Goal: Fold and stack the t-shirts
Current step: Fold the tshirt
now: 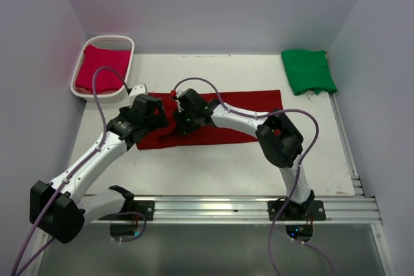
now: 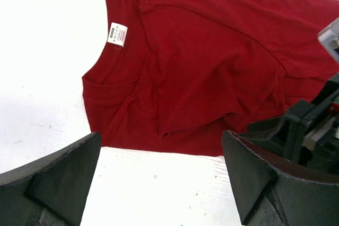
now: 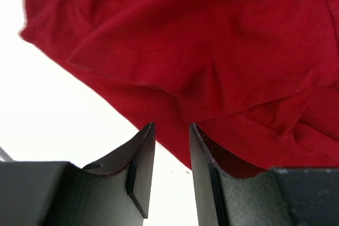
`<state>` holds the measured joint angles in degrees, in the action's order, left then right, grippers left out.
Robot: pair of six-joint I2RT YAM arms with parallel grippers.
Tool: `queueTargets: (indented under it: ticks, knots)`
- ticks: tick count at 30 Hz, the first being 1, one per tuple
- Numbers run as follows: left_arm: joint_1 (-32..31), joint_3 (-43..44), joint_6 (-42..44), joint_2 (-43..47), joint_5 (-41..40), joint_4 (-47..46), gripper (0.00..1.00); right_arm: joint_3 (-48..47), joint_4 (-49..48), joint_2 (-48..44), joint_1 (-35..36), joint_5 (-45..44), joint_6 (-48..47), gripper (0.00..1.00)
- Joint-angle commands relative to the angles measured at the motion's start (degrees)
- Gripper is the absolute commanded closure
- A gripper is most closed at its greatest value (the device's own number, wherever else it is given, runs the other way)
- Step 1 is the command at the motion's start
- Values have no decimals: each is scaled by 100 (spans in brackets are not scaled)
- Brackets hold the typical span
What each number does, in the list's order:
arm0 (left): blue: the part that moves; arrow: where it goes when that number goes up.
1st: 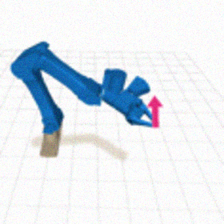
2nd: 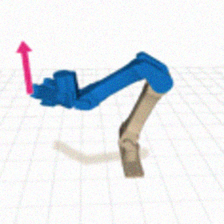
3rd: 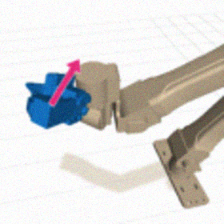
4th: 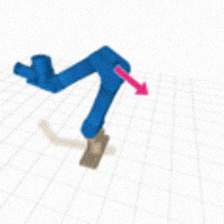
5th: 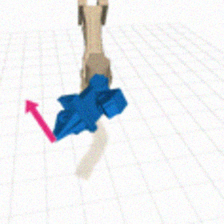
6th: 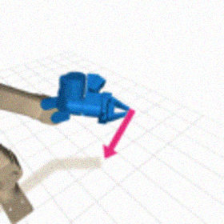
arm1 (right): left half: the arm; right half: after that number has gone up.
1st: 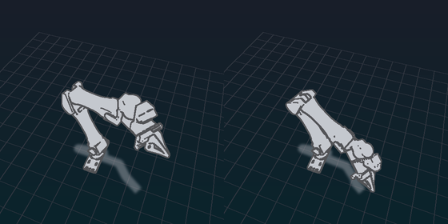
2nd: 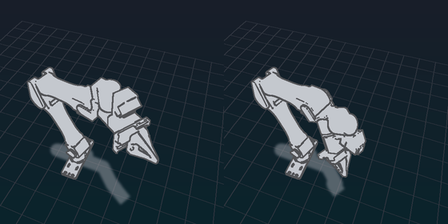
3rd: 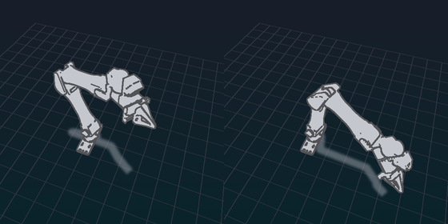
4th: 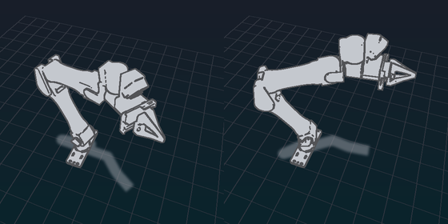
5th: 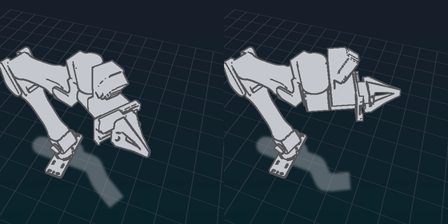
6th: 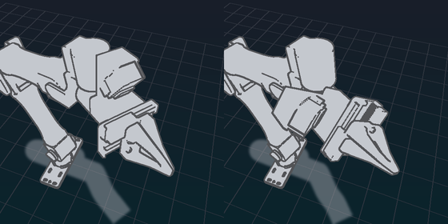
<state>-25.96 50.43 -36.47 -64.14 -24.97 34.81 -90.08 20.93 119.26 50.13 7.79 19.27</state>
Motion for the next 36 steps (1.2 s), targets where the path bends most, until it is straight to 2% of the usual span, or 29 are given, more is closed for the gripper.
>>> queueTargets:
  ticks: [1, 14, 20, 24, 34, 36]
  knots:
    - [-15, 72, -106, 138, -175, -237, 0, -325, 288, 114, 50, -339, -116, 64]
    - [-15, 89, -71, 209, -201, -220, 0, -984, 702, 633, 111, -762, -389, 64]
    - [-6, 98, -71, 305, -289, -194, 0, -924, 746, 686, 120, -753, -389, 64]
    - [-6, 89, -89, 271, -271, -202, 0, -748, 711, 581, 155, -762, -380, 71]
    - [-6, 45, -97, 279, -289, -194, 0, -317, 579, 414, 173, -762, -318, 76]
    - [-6, 19, -106, 297, -307, -202, 0, -264, 570, 379, 173, -762, -301, 84]
